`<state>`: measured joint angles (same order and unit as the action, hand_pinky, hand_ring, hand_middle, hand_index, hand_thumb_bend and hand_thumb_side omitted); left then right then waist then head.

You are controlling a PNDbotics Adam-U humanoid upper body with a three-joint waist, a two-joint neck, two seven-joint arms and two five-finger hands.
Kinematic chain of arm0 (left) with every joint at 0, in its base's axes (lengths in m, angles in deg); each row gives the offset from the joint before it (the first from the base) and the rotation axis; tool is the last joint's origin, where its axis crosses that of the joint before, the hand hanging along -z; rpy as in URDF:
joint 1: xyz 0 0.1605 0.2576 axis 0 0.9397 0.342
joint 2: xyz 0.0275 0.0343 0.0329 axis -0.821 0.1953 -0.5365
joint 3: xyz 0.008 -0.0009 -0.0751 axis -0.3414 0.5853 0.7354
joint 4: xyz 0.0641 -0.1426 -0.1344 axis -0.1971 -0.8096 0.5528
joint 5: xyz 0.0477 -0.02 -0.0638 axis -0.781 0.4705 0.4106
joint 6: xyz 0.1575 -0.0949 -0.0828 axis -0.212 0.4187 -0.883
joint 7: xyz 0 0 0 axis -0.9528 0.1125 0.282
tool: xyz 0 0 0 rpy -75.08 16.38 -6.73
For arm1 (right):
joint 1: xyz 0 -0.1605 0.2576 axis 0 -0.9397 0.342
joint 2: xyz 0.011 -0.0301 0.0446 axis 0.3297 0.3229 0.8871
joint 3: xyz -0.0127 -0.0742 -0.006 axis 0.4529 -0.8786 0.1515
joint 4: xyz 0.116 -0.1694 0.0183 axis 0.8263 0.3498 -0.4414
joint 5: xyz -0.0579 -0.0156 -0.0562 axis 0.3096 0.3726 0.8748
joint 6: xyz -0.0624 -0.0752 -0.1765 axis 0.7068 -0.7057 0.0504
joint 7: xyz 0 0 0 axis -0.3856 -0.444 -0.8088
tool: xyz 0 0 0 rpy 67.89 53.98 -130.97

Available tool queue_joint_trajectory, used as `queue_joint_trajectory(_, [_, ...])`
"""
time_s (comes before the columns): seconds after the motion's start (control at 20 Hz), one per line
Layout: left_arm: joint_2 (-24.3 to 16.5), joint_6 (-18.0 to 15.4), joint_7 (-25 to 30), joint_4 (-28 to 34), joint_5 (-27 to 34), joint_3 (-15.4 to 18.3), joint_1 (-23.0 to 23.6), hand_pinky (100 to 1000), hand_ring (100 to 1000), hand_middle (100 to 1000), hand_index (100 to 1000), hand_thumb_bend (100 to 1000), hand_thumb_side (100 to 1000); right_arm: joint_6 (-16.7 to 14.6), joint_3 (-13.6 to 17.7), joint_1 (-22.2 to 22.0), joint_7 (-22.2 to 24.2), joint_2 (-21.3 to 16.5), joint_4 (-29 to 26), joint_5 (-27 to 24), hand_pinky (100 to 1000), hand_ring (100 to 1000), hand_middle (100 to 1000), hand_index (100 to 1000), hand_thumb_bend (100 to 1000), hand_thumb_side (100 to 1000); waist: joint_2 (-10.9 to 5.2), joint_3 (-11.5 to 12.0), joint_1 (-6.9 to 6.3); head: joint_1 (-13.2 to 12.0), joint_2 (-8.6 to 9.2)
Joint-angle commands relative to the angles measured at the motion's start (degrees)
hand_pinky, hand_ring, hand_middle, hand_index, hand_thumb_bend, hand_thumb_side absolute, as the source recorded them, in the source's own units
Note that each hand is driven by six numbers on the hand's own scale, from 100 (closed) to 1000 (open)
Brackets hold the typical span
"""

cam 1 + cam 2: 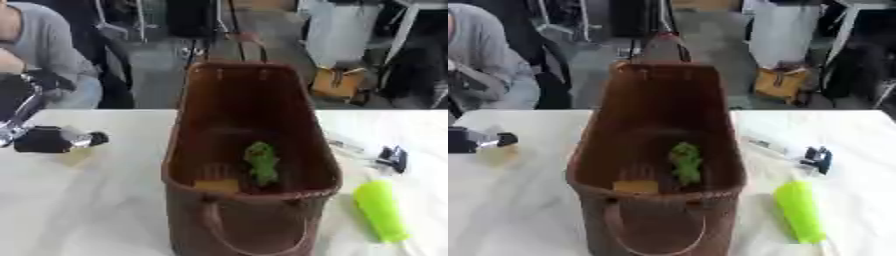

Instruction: Pick up objects on the table and place them in the box.

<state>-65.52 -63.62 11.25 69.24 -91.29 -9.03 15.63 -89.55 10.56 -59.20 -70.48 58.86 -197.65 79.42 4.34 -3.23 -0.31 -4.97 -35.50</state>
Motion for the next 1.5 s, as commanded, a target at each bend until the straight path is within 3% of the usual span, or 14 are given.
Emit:
queue_joint_trajectory(0.05, [-1.41,0.10,-0.20,0.59,-0.12,0.75,-0.60,798,779,720,793,1000,666,-0.07,0.34,0.45,0.06,-1.66,-0.64,0.19,544,616,714,799,366,633,-0.60,-0.10,-0.09,-0.15,0.41])
queue_joint_trajectory(0.65, [-1.47,0.17,-0.15,0.48,0.03,0.75,-0.67,794,779,723,796,1000,664,-0.07,0.38,0.40,0.02,-1.66,-0.61,0.17,544,615,713,799,366,633,-0.59,-0.20,-0.12,-0.14,0.34])
queue_joint_trajectory(0.75, [-1.58,0.40,0.12,0.14,-0.02,0.78,-0.76,785,777,727,806,1000,642,-0.06,0.38,0.38,0.02,-1.67,-0.59,0.17,544,615,713,799,367,633,-0.59,-0.25,-0.14,-0.13,0.33])
queue_joint_trajectory(0.9, [-2.05,1.53,1.18,-1.02,-0.92,1.04,-1.11,736,762,742,843,1000,518,-0.07,0.38,0.32,0.04,-1.69,-0.57,0.17,544,615,713,799,366,632,-0.61,-0.28,-0.16,-0.08,0.29])
queue_joint_trajectory(1.2, [-6.24,9.77,7.60,-12.65,-5.35,2.27,-5.21,651,736,755,872,1000,517,-0.08,0.30,0.10,0.17,-1.78,-0.44,0.18,544,615,713,799,365,632,-0.87,-0.46,-0.28,0.17,0.26])
queue_joint_trajectory(1.5, [-9.30,16.62,4.56,-27.94,-6.77,3.74,-10.57,647,735,760,876,1000,524,-0.10,0.29,-0.14,0.19,-1.84,-0.30,0.15,543,614,713,799,365,632,-1.07,-0.67,-0.36,0.28,0.22])
